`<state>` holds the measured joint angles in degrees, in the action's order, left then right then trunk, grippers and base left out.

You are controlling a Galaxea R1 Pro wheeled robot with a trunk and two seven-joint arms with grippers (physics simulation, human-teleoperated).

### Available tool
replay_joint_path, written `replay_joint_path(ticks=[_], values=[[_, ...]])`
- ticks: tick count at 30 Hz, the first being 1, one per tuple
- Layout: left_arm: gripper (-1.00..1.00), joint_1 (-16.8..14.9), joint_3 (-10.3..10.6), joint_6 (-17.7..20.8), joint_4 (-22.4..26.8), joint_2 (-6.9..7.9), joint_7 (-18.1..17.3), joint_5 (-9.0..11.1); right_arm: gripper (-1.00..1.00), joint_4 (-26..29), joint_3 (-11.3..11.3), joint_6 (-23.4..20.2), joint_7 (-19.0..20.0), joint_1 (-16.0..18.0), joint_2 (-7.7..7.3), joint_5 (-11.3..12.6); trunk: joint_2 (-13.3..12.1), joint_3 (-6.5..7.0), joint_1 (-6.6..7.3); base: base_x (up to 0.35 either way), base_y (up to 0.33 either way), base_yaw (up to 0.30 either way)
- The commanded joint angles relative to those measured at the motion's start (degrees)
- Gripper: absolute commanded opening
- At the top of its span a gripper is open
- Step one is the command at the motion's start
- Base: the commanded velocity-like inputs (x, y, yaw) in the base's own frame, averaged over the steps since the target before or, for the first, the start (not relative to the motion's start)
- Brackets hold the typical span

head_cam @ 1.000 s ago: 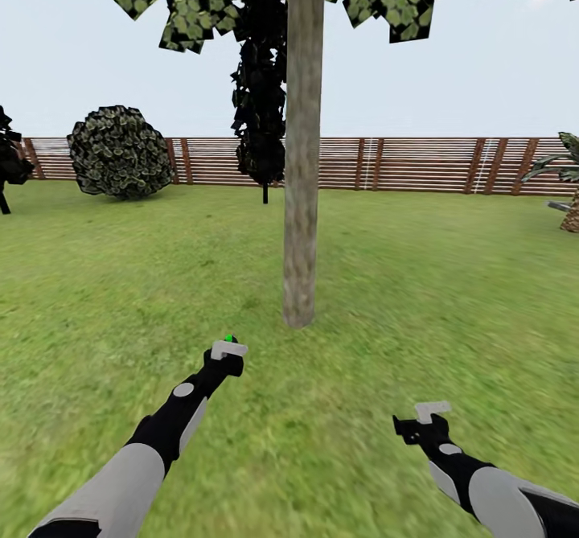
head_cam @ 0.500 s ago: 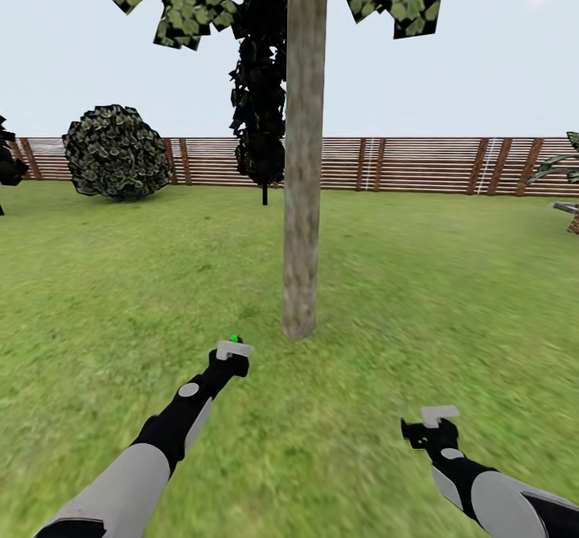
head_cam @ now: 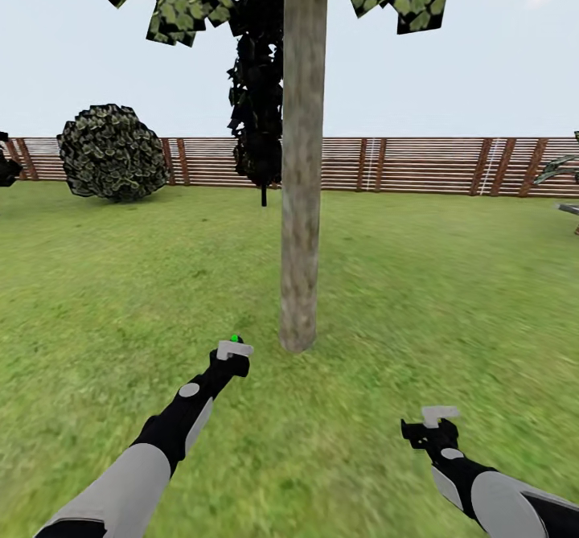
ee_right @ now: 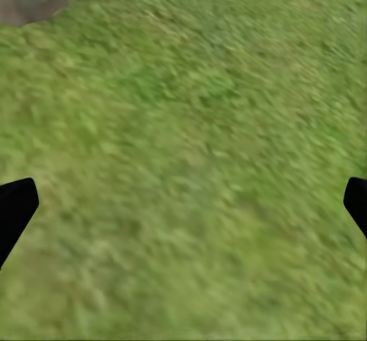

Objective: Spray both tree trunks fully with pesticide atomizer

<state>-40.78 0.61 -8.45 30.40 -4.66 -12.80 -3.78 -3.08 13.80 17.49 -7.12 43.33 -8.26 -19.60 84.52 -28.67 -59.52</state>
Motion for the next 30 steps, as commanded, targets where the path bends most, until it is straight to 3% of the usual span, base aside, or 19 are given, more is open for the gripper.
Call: replay_joint_path(ticks=[1, 8, 13, 19, 23, 25, 30], values=[[-1.0, 0.0, 0.0, 0.0, 0.01, 0.0, 0.05, 0.0, 1.0, 0.0, 0.0, 0.0, 0.0, 0.0, 0.0, 0.0, 0.0, 0.0, 0.0, 0.344, -0.071, 0.0], [-1.0, 0.0, 0.0, -0.02, 0.01, -0.02, 0.05, 0.0, 1.0, 0.0, 0.0, 0.0, 0.0, 0.0, 0.0, 0.0, 0.0, 0.0, 0.0, 0.344, -0.072, 0.0], [-1.0, 0.0, 0.21, -0.07, -0.1, -1.42, -0.3, -0.1, 1.0, 0.0, 0.01, 0.0, 0.0, 0.0, 0.0, 0.0, 0.0, 0.0, 0.0, 0.34, -0.075, 0.0], [-1.0, 0.0, 2.12, -0.18, -0.85, -2.57, -6.42, -0.29, 1.0, 0.0, 0.0, 0.0, 0.0, -0.02, 0.0, 0.0, 0.0, 0.0, 0.0, 0.163, -0.039, 0.0], [-1.0, 0.0, 2.32, -5.62, -4.8, -2.49, -9.28, -0.34, 1.0, 0.0, 0.0, 0.0, 0.0, 0.0, 0.0, 0.0, 0.0, 0.0, 0.0, 0.025, -0.006, 0.0], [-1.0, 0.0, 2.35, -11.23, -7.66, -2.47, -9.9, -0.35, 1.0, 0.0, 0.0, 0.0, 0.0, -0.05, 0.0, 0.0, 0.0, 0.0, 0.0, 0.008, -0.002, 0.0], [-1.0, 0.0, 2.39, -14.43, -9.45, -2.46, -10.23, -0.33, 1.0, 0.0, 0.0, 0.0, 0.0, -0.08, 0.0, 0.0, 0.0, 0.0, 0.0, 0.003, -0.001, 0.0]])
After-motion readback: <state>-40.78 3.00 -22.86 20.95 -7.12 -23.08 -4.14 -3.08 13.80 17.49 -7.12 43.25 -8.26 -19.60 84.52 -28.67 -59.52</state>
